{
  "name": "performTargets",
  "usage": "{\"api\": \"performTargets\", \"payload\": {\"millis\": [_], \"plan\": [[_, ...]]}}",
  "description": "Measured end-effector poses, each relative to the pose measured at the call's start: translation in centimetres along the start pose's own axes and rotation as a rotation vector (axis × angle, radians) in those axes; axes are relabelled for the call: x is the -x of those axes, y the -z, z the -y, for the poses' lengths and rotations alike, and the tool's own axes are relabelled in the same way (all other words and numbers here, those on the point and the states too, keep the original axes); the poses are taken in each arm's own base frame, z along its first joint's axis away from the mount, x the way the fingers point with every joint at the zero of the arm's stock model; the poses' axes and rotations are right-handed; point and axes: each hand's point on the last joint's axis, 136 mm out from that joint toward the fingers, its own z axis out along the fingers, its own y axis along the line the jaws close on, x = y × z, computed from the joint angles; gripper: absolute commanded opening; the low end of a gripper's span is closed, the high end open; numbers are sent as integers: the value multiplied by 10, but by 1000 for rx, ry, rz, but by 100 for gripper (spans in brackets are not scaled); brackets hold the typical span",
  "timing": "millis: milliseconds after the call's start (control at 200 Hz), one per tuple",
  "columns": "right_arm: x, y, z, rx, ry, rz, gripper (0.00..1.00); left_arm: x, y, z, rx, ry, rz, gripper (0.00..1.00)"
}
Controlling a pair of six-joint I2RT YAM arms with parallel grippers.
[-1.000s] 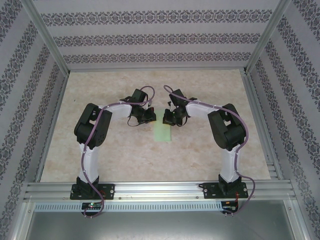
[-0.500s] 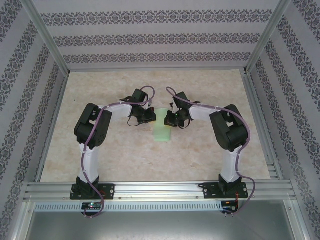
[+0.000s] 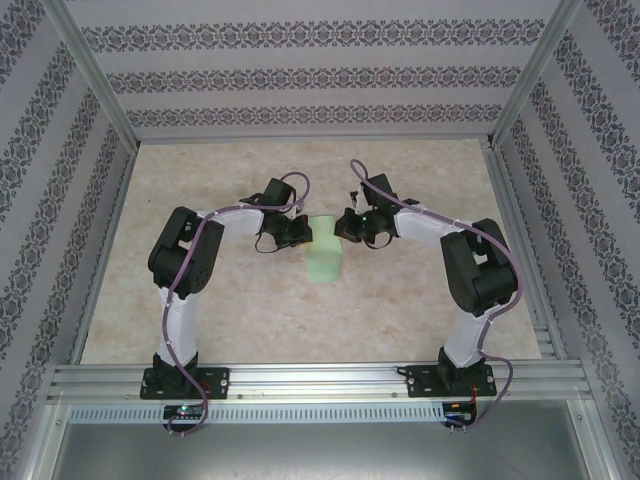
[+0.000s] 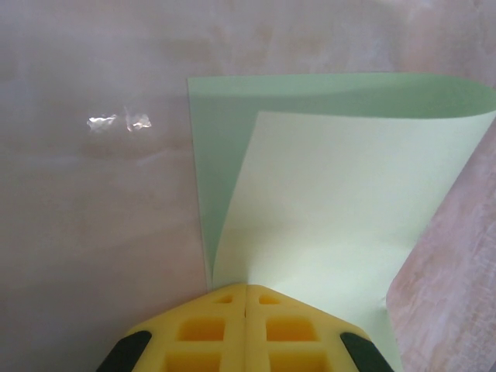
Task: Fold a paper plane with a square sheet of paper (pick it up from the middle)
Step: Fold the square sheet of paper in half at the center of the table.
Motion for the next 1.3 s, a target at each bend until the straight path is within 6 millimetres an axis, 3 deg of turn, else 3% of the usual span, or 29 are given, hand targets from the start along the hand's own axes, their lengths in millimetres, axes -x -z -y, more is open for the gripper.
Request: {"api": "performTargets", "payload": {"millis": [170,445,744,1049,1149,1304], "plan": [[15,-13,-26,51,36,17,4,0,0,0,0,0,0,0],[2,-48,7,1,-23,-54,3,0,0,0,1,1,-1,0],[-4,-45,41,-28,-91,-68,3,-2,-1,-2,2,1,-1,0],[16,-25,64,-50,-138,-17,3,-2,-1,-2,0,-1,1,0],[25,-18,59,-39,-138,19,3,-2,-1,-2,1,0,1,0],[28,-21,23,21,-85,49,6,-2,-1,-2,1,0,1,0]]}}
